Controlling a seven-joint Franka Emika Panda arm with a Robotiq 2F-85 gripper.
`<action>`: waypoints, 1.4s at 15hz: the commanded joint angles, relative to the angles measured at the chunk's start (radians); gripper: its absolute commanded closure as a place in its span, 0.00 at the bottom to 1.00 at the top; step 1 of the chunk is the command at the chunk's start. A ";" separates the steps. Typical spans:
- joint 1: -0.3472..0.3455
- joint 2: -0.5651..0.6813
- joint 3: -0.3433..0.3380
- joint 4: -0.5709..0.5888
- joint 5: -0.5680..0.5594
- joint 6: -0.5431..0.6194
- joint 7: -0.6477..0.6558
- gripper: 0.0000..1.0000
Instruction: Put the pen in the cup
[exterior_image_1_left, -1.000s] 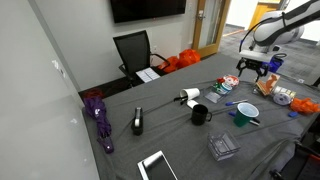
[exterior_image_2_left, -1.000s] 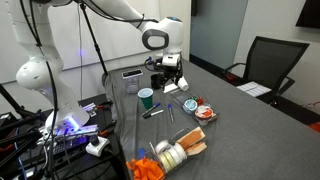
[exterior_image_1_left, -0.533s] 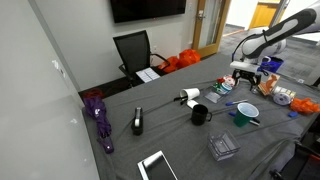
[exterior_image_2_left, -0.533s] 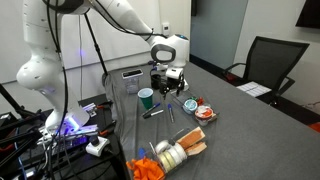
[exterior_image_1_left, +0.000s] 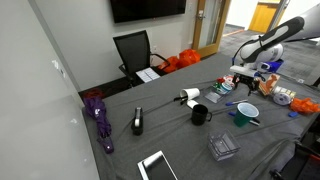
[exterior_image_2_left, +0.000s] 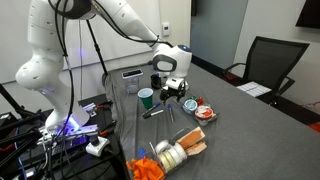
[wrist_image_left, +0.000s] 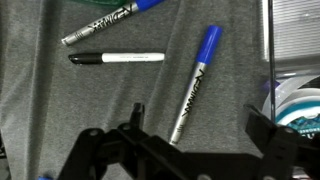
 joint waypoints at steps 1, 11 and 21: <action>-0.048 0.042 0.028 0.006 0.095 0.059 -0.103 0.00; -0.039 0.069 0.014 0.004 0.171 0.080 -0.193 0.00; -0.108 0.074 0.079 -0.011 0.405 0.090 -0.308 0.00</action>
